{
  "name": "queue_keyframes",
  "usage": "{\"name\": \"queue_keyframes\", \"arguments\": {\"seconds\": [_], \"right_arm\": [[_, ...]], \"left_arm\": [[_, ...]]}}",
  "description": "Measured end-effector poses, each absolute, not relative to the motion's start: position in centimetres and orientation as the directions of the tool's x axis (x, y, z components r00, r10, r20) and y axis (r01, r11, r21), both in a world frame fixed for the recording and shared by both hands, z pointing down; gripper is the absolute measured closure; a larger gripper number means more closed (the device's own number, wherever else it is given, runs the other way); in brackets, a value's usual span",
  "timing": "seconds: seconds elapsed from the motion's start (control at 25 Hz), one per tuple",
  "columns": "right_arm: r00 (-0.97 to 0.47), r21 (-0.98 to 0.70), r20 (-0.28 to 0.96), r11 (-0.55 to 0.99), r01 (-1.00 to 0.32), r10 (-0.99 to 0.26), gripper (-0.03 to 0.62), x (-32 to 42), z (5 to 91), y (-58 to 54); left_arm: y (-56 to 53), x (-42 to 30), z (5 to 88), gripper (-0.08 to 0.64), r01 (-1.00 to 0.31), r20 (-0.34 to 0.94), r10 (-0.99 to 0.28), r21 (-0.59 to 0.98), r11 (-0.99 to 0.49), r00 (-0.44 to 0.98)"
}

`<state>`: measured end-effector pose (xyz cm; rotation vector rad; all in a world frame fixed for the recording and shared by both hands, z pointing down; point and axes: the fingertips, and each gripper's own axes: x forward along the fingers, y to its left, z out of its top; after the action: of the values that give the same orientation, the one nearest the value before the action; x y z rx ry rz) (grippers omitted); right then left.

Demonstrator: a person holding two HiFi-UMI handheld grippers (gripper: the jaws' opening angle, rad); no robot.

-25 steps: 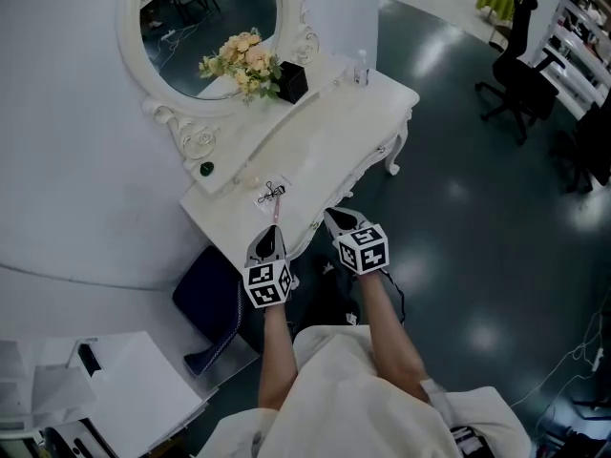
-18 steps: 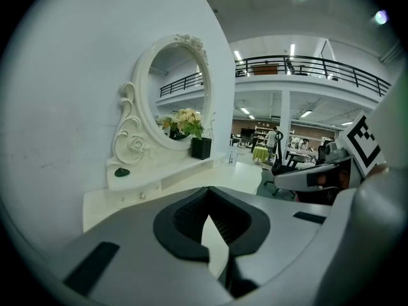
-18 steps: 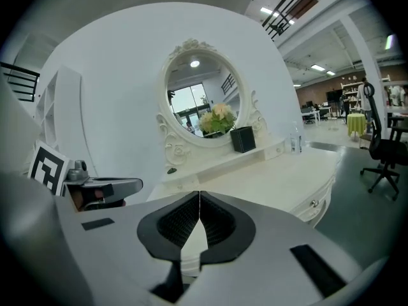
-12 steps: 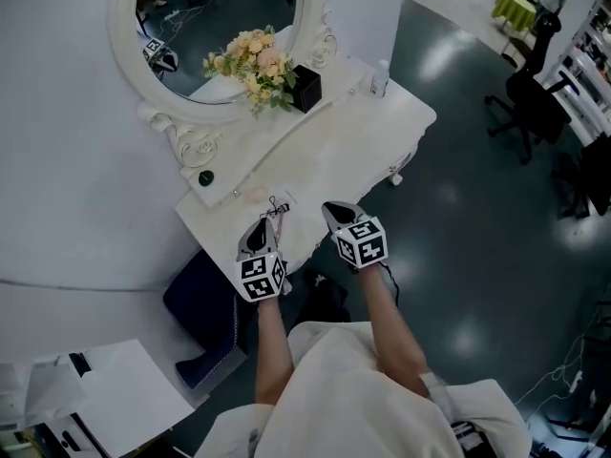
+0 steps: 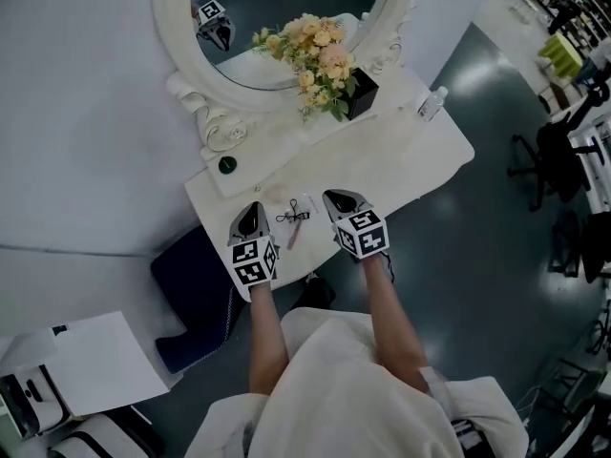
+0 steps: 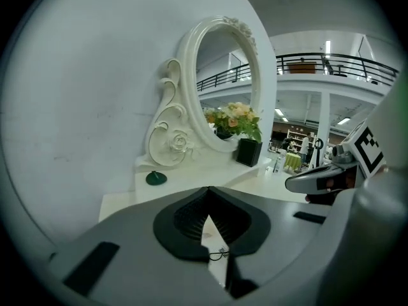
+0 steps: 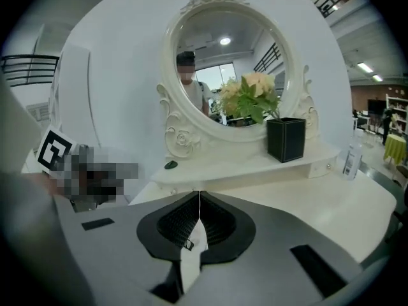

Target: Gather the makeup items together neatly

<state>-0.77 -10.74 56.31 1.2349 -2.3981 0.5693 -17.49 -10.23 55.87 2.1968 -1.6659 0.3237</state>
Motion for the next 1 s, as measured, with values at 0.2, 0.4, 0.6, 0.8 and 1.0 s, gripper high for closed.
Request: {"name": "queue_keyframes", "arguments": {"seconds": [0.2,0.4,0.6,0.8,1.0], "right_arm": [[-0.58,-0.157,0.55,0.608,-0.778,-0.601,0.551,-4.2,58.3,-13.6],[-0.612,-0.081,0.569,0.703,-0.706,-0.549,0.551,-7.7,59.8,-15.2],[-0.636,-0.067,0.626,0.782,-0.62,-0.45,0.549,-10.6,62.2,-15.6],[-0.654,-0.087,0.668,0.835,-0.543,-0.355,0.502,-12.4,64.2,-16.7],[-0.661,-0.101,0.716,0.903,-0.418,-0.225,0.454,-14.0,66.3,-16.2]], "left_arm": [[-12.2,-19.6,57.7,0.548,-0.968,0.419,-0.875,0.169,-0.186,0.241],[-12.5,-19.8,59.2,0.548,-0.966,0.449,-0.859,0.188,-0.177,0.245],[-12.2,-19.6,60.4,0.548,-0.966,0.473,-0.846,0.189,-0.176,0.247],[-12.5,-20.7,61.5,0.548,-0.971,0.489,-0.848,0.207,-0.117,0.206],[-12.6,-22.1,62.0,0.548,-0.973,0.495,-0.86,0.229,-0.008,0.124]]}}
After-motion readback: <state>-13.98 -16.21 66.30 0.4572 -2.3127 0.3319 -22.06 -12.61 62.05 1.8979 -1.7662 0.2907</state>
